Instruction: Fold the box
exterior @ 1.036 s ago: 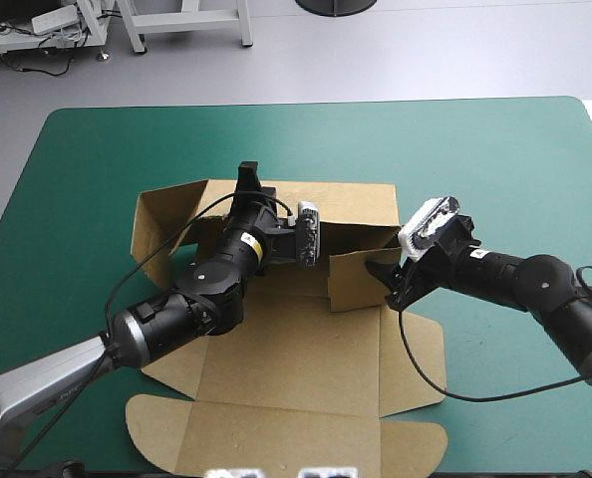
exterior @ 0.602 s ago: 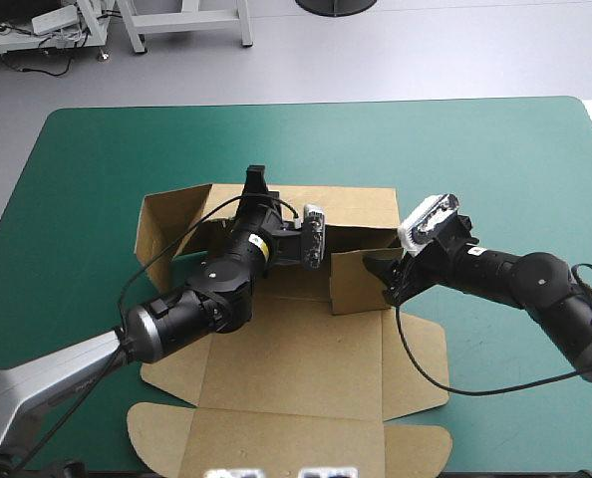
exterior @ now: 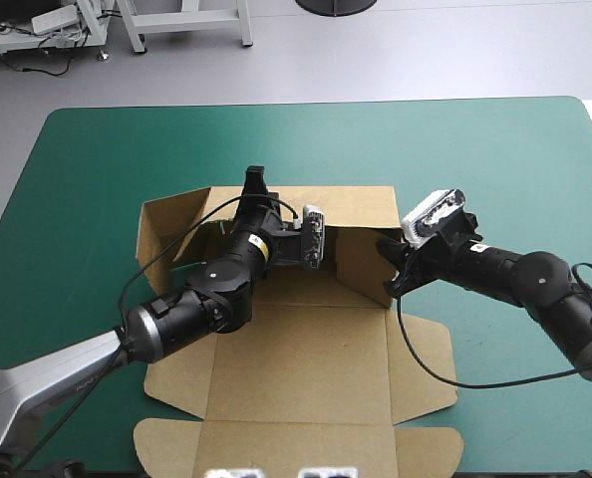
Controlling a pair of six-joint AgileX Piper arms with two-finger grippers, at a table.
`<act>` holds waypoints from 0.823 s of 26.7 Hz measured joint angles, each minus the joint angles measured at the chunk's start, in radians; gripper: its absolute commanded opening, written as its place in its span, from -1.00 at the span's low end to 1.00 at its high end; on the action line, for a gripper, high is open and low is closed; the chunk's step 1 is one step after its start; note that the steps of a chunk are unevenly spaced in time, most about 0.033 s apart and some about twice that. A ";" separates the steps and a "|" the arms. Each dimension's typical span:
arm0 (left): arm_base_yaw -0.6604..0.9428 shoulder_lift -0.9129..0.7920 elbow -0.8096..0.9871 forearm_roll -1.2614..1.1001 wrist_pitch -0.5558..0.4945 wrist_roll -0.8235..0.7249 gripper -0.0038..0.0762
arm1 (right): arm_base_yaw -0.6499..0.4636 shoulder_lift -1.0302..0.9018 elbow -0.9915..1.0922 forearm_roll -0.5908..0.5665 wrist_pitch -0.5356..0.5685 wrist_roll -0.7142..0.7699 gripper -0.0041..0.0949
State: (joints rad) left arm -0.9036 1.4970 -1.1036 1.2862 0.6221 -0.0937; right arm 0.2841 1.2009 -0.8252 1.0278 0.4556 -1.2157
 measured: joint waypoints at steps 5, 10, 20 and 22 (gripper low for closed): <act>0.000 0.000 0.000 -0.003 0.011 0.000 -0.88 | -0.003 0.000 0.000 -0.002 -0.001 0.008 -0.60; 0.000 0.000 0.000 -0.003 0.016 -0.009 -0.88 | -0.005 0.002 0.000 0.009 0.006 0.012 -0.62; 0.000 0.000 0.000 -0.003 0.025 -0.008 -0.88 | -0.008 0.004 0.000 0.021 0.015 0.021 -0.96; 0.000 0.000 0.000 -0.003 0.025 -0.008 -0.88 | -0.008 0.005 0.000 0.021 0.015 0.023 -0.96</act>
State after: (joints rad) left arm -0.9036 1.4970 -1.1036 1.2828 0.6471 -0.1015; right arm 0.2759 1.2055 -0.8252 1.0486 0.4702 -1.1929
